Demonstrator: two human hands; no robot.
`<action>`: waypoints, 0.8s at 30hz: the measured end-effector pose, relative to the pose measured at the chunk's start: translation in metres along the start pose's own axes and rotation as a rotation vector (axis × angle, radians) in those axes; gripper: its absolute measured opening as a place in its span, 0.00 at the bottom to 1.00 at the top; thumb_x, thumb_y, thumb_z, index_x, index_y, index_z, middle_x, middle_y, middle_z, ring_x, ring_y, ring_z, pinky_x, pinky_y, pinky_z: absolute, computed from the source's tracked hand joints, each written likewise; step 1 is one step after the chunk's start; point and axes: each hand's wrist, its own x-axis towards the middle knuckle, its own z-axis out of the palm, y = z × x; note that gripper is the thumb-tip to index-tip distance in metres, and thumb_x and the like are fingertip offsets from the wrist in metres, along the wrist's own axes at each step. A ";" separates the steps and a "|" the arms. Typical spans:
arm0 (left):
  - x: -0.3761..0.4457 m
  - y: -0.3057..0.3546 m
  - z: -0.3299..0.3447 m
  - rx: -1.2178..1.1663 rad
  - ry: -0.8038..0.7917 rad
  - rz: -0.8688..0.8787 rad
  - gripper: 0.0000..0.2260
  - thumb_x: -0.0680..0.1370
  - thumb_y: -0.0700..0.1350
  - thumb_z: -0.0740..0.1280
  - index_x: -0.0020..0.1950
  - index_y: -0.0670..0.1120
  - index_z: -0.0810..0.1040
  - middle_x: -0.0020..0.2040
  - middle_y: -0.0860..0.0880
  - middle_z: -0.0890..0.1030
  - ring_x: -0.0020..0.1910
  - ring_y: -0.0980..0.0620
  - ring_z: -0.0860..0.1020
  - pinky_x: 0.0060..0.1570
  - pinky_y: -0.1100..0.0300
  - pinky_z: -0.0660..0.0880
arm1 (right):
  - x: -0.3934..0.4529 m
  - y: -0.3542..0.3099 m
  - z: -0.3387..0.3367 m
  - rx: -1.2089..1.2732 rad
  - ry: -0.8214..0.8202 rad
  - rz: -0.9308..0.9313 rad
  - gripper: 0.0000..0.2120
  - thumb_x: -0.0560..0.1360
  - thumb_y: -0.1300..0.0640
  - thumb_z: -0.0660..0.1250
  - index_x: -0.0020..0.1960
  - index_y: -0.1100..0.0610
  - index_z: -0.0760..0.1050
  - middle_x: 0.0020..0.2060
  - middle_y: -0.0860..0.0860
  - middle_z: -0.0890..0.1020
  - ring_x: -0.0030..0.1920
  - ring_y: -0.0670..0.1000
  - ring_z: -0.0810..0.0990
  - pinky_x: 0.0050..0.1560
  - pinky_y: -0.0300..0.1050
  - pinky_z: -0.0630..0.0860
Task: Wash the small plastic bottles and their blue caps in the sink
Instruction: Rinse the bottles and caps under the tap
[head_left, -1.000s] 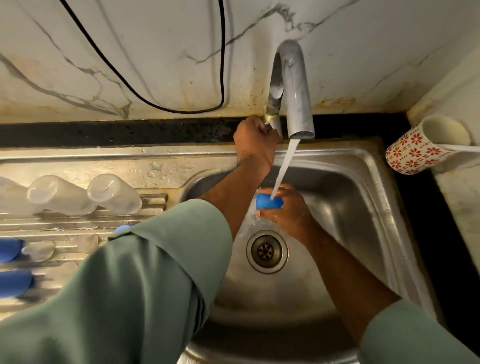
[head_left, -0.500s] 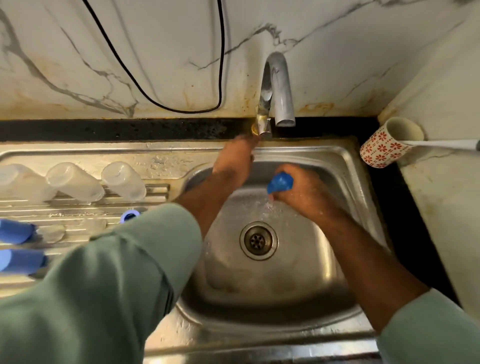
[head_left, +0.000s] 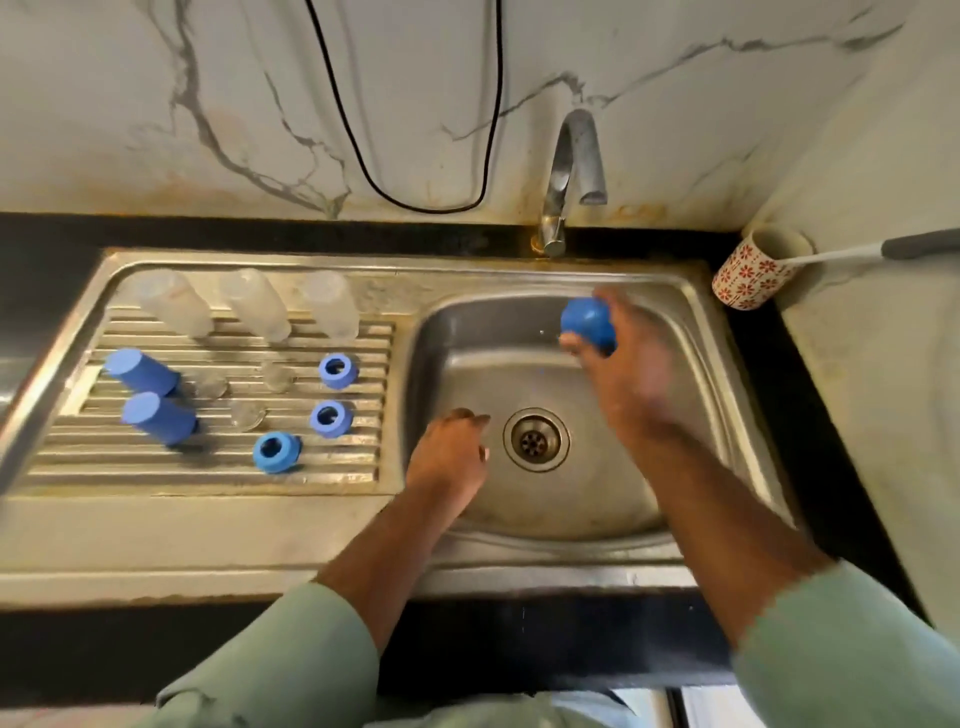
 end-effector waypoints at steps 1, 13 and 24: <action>-0.006 -0.002 -0.003 0.000 0.012 0.006 0.21 0.81 0.43 0.64 0.75 0.47 0.69 0.70 0.46 0.73 0.70 0.45 0.70 0.69 0.52 0.68 | -0.012 0.003 0.011 -0.149 -0.215 0.079 0.17 0.69 0.56 0.76 0.57 0.55 0.77 0.44 0.52 0.80 0.45 0.52 0.80 0.45 0.45 0.77; -0.105 -0.080 -0.028 0.089 0.122 -0.094 0.20 0.83 0.47 0.60 0.76 0.52 0.67 0.74 0.51 0.68 0.72 0.48 0.66 0.72 0.55 0.63 | -0.072 -0.004 0.066 -0.034 -0.170 0.110 0.17 0.70 0.58 0.76 0.57 0.57 0.77 0.52 0.56 0.81 0.51 0.58 0.80 0.52 0.51 0.76; -0.174 -0.195 -0.077 0.064 0.164 -0.318 0.20 0.82 0.50 0.64 0.74 0.52 0.69 0.73 0.51 0.71 0.71 0.49 0.68 0.71 0.53 0.66 | -0.104 -0.176 0.097 0.094 -0.360 -0.373 0.28 0.66 0.65 0.77 0.65 0.57 0.76 0.58 0.55 0.75 0.59 0.56 0.75 0.54 0.30 0.62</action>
